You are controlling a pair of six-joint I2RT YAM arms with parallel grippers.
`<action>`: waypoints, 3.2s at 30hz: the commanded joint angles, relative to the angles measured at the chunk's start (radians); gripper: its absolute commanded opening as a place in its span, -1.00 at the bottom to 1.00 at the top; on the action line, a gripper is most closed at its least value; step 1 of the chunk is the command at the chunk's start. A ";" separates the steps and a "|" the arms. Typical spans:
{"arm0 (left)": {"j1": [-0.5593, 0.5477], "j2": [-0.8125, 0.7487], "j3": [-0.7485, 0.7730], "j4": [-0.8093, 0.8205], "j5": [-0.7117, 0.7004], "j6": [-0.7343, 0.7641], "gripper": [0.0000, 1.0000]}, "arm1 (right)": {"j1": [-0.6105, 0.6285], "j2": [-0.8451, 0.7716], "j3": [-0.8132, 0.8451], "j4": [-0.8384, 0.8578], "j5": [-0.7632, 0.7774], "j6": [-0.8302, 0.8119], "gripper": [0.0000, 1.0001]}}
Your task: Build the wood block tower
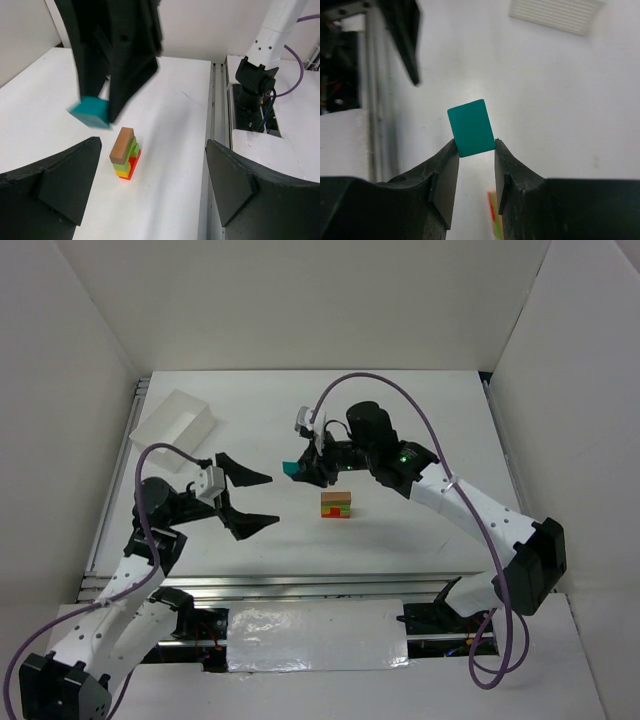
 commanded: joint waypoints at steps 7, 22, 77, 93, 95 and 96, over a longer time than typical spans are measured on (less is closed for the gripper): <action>-0.003 -0.134 -0.040 -0.139 -0.202 -0.007 0.99 | -0.027 0.031 0.347 -0.414 0.407 -0.400 -0.50; -0.006 -0.125 -0.060 -0.227 -0.302 0.003 0.99 | 0.031 0.315 0.413 -0.815 0.604 -0.654 -0.46; -0.003 -0.067 -0.072 -0.214 -0.721 -0.073 0.99 | 0.066 0.449 0.385 -0.745 0.666 -0.403 -0.37; -0.003 -0.101 -0.078 -0.246 -1.017 -0.168 0.98 | 0.078 0.446 0.353 -0.720 0.702 -0.390 -0.36; -0.003 -0.096 -0.080 -0.244 -1.017 -0.168 0.99 | 0.078 0.444 0.352 -0.723 0.699 -0.392 -0.36; -0.003 -0.094 -0.078 -0.241 -1.017 -0.167 0.99 | 0.078 0.443 0.350 -0.722 0.699 -0.390 -0.36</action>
